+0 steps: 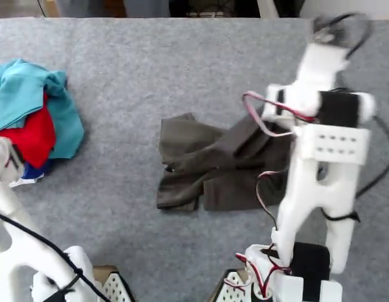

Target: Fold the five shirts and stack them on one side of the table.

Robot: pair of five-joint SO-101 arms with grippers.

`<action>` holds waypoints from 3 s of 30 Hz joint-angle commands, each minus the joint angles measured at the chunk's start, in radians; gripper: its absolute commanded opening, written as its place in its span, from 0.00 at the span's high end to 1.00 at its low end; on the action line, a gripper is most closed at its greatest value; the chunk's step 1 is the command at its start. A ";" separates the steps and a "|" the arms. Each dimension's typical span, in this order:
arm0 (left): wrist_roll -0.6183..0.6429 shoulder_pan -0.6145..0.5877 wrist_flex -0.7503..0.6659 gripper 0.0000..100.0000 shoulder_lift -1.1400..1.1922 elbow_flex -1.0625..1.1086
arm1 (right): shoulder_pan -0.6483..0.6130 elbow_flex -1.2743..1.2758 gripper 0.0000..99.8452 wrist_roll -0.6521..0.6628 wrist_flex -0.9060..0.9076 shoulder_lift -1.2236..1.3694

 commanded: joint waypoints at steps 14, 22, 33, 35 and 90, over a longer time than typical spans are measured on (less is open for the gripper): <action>0.114 0.688 -0.126 0.77 0.094 -0.077 | 0.376 -0.084 0.99 -0.261 -0.684 0.418; 0.201 0.928 0.008 0.77 0.511 -0.420 | 0.474 -0.228 0.99 -0.371 -0.753 0.757; 0.278 1.241 0.130 0.75 0.824 -0.630 | 0.594 -0.699 0.99 -0.575 -0.557 1.164; 0.276 1.271 0.127 0.75 0.862 -0.618 | 0.594 -0.780 0.99 -0.600 -0.526 1.239; -0.252 0.559 0.190 0.91 -0.052 0.297 | 0.288 -1.326 0.99 -0.049 0.132 1.207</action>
